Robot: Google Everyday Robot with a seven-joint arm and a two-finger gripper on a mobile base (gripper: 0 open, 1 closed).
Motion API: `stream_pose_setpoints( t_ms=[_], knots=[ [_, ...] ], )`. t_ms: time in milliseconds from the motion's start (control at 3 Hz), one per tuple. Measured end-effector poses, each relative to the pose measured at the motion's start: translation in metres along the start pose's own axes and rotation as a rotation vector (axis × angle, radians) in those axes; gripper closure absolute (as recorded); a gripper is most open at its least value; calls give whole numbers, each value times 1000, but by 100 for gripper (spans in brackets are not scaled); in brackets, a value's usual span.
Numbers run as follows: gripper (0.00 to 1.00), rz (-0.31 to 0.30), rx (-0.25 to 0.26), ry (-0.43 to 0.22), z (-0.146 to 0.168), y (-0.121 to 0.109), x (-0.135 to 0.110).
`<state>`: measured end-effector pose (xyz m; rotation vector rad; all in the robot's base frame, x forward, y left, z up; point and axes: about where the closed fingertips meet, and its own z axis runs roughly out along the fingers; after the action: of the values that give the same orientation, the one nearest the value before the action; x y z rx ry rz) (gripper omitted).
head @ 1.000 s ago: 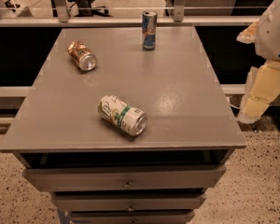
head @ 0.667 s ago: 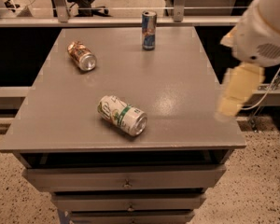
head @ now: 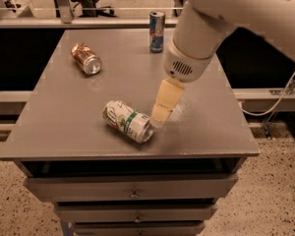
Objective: Place 7up can upright
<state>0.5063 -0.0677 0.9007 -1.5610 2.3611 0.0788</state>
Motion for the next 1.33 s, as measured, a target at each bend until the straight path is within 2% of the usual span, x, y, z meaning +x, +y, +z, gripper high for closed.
stream_pose_setpoints(
  t_ms=[333,667,1333],
  knots=[
    [0,87,-35,15,29,1,-26],
    [0,151,-63,23,44,5,-45],
    [0,211,-105,17,56,26,-63]
  ],
)
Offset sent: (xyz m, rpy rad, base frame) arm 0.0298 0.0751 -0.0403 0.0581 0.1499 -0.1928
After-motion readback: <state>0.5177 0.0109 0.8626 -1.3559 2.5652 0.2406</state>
